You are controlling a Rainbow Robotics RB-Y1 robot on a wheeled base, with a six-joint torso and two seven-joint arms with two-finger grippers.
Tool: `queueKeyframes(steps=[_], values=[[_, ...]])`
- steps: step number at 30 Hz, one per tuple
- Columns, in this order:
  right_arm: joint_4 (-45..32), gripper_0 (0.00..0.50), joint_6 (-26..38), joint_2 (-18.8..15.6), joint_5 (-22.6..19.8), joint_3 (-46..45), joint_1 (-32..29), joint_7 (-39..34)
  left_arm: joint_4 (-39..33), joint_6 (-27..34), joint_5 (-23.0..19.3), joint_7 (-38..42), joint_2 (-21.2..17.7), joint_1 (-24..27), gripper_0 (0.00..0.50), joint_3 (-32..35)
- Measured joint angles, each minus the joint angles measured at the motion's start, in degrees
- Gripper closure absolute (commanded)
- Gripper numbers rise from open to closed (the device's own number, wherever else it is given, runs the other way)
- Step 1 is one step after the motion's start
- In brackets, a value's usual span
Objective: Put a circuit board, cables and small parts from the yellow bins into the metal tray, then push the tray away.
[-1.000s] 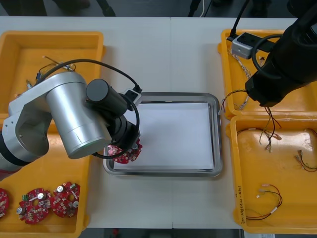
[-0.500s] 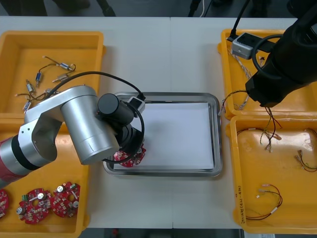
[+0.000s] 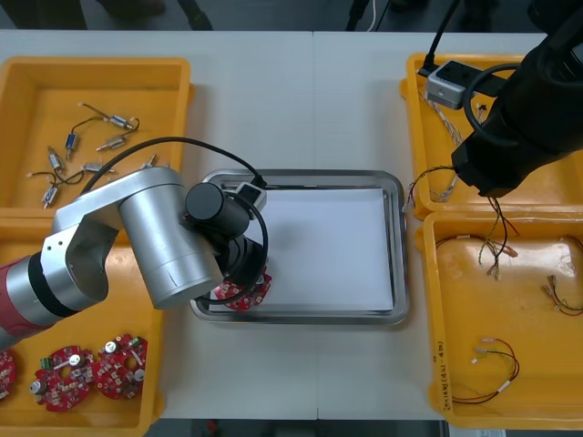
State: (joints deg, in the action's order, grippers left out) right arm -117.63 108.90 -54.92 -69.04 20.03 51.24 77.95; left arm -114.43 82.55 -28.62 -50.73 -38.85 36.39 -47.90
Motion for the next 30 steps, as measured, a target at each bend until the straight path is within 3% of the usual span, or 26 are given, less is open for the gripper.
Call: queueKeyframes(steps=[3, 4, 5, 6, 8, 10, 11, 13, 22, 30], values=[[0.0, 0.500, 0.0, 0.0, 0.0, 0.0, 0.0, 0.0, 0.0, 0.0, 0.0, 0.0, 0.0, 0.0, 0.495, 0.0], [0.0, 0.500, 0.0, 0.0, 0.0, 0.0, 0.0, 0.0, 0.0, 0.0, 0.0, 0.0, 0.0, 0.0, 0.445, 0.0], [0.0, 0.500, 0.0, 0.0, 0.0, 0.0, 0.0, 0.0, 0.1, 0.0, 0.0, 0.0, 0.0, 0.0, 0.345, 0.0], [0.0, 0.500, 0.0, 0.0, 0.0, 0.0, 0.0, 0.0, 0.1, 0.0, 0.0, 0.0, 0.0, 0.0, 0.309, 0.0], [0.0, 0.500, 0.1, 0.0, 0.0, 0.0, 0.0, 0.0, 0.1, 0.0, 0.0, 0.0, 0.0, 0.0, 0.183, 0.0], [0.0, 0.500, 0.2, 0.0, 0.0, 0.0, 0.0, 0.0, 0.1, -0.1, 0.0, 0.0, 0.0, 0.0, 0.138, 0.0], [0.0, 0.500, 0.2, 0.0, 0.0, 0.0, 0.0, 0.0, 0.1, -0.1, 0.0, 0.0, 0.0, 0.0, 0.073, 0.0], [0.0, 0.500, 0.2, 0.0, 0.0, 0.0, 0.0, 0.0, 0.1, -0.1, 0.0, 0.0, 0.0, 0.0, 0.004, 0.0], [0.0, 0.500, 0.6, 0.6, 0.1, 0.9, 0.0, 0.0, 0.1, -0.2, -1.7, 0.2, 0.0, 0.0, 0.000, 0.7], [0.0, 0.500, 0.7, 5.3, 2.0, 2.6, 0.0, 0.0, -2.1, 6.1, -7.0, 0.2, 0.0, 0.0, 0.000, 8.4]])
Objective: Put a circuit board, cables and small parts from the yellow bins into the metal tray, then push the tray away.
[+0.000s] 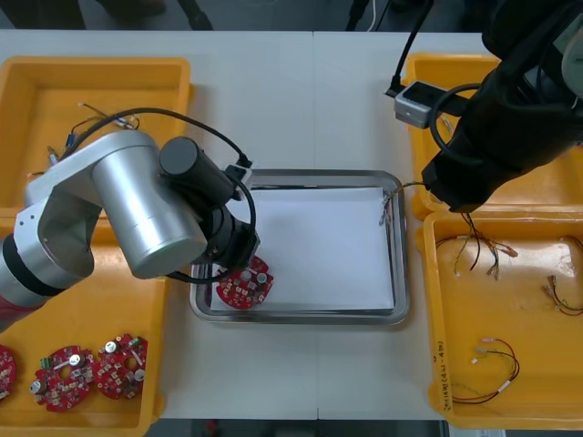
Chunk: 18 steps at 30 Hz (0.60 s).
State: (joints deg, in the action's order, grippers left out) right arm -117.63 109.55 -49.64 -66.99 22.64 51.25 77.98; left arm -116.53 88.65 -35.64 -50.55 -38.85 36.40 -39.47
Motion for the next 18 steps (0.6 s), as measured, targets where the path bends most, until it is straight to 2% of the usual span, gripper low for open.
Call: queueKeyframes(steps=[9, 18], values=[[0.0, 0.500, 0.0, 4.0, 3.9, 5.7, 0.0, 1.0, -5.6, 9.4, -6.1, 0.0, -0.6, 0.0, 0.000, 9.7], [0.0, 0.500, -1.1, 8.6, 8.4, 11.8, -0.6, 4.4, -7.7, 19.7, -14.4, 0.0, -4.6, 0.0, 0.000, 22.7]])
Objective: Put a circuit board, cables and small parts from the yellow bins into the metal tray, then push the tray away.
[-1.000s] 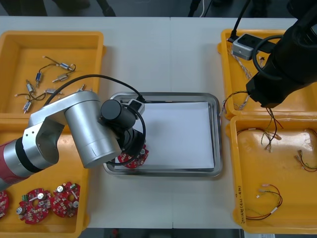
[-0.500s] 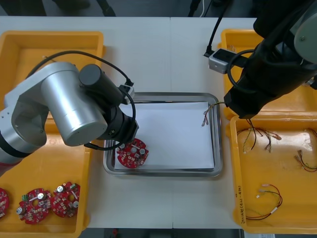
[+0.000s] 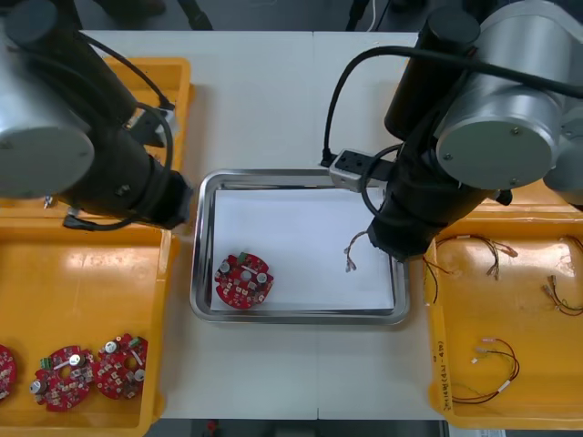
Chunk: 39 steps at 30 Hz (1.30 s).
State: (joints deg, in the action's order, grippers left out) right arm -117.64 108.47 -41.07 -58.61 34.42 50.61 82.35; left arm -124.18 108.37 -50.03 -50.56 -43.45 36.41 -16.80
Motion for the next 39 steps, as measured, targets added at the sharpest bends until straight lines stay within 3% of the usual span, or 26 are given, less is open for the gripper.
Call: queueKeyframes(steps=[4, 9, 12, 19, 23, 29, 34, 39], values=[[0.0, 0.500, -2.9, 1.9, 2.5, 0.1, -2.0, 0.9, 0.0, 1.1, -2.5, -0.1, -2.1, 0.0, 0.000, 6.5], [0.0, 0.500, -4.4, 3.7, 5.2, 0.1, -3.6, 10.4, 1.4, 1.2, -5.7, -0.5, -4.4, 0.0, 0.000, 12.5], [0.0, 0.500, -5.3, 4.7, 7.1, 0.6, -3.9, 12.2, 4.1, 1.2, -6.8, -1.9, -5.4, 0.0, 0.000, 15.8], [0.0, 0.500, -8.4, 5.5, 12.2, 6.1, -4.1, 15.3, 10.1, 1.2, -6.8, -16.3, -7.0, -0.4, 0.000, 21.6], [0.0, 0.500, -10.9, 5.5, 15.7, 9.7, -4.6, 15.6, 11.7, 1.2, -4.0, -24.6, -7.8, -1.7, 0.000, 23.5], [0.1, 0.500, -13.7, 5.5, 21.8, 15.6, -4.8, 15.9, 15.2, 1.2, 0.2, -25.7, -8.7, -4.2, 0.000, 26.3], [2.5, 0.500, -16.7, 5.5, 22.2, 17.7, -5.0, 16.0, 19.2, 1.2, 3.2, -27.3, -8.7, -5.4, 0.000, 29.0], [4.6, 0.500, -20.0, 5.6, 22.2, 17.7, -6.2, 16.0, 22.9, 1.2, 5.8, -38.4, -8.7, -5.5, 0.000, 29.5]])
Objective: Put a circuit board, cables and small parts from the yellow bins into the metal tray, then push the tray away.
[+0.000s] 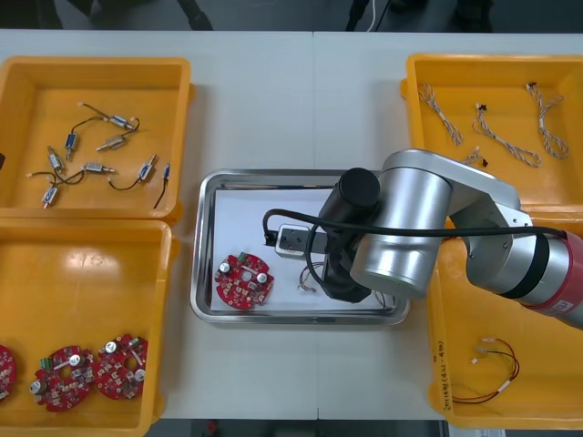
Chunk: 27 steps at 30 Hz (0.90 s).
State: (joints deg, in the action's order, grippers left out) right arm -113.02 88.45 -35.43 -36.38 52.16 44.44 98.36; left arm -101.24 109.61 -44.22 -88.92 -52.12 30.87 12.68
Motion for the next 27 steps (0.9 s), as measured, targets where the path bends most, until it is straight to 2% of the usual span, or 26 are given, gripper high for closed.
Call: queueKeyframes(steps=[3, 6, 12, 23, 24, 25, 26, 27], values=[[0.6, 0.500, -1.3, 0.0, 0.0, 0.0, -0.8, 0.0, 2.5, 0.0, 0.1, -8.6, 0.0, 0.0, 0.000, 0.0], [0.7, 0.500, -1.7, 0.0, 0.2, 0.0, -1.7, 0.0, 5.3, -1.7, 0.1, -13.1, 0.0, 0.0, 0.000, -0.1], [0.7, 0.500, -2.1, 0.1, 1.3, 0.0, -3.8, 0.0, 8.8, -7.3, 0.1, -13.2, 0.0, 0.0, 0.000, -2.4], [0.7, 0.500, -3.6, 0.3, 3.9, 0.0, -6.5, 0.0, 13.5, -11.5, -0.6, -13.2, 0.0, 0.0, 0.000, -4.2], [0.7, 0.486, -3.6, 0.4, 4.4, 0.0, -6.5, 0.0, 14.2, -12.4, -0.7, -13.2, 0.0, 0.0, 0.000, -4.7], [0.7, 0.434, -3.6, 0.5, 4.8, 0.0, -6.5, 0.0, 14.8, -13.3, -0.8, -13.2, 0.0, 0.0, 0.000, -5.4], [0.7, 0.257, -3.7, 0.7, 5.1, 0.0, -6.5, 0.0, 15.5, -14.2, -0.8, -13.2, 0.0, 0.1, 0.000, -6.3], [0.7, 0.161, -3.7, 0.9, 5.4, 0.0, -6.5, 0.0, 16.0, -15.0, -0.8, -13.2, 0.0, 0.1, 0.000, -7.2]])
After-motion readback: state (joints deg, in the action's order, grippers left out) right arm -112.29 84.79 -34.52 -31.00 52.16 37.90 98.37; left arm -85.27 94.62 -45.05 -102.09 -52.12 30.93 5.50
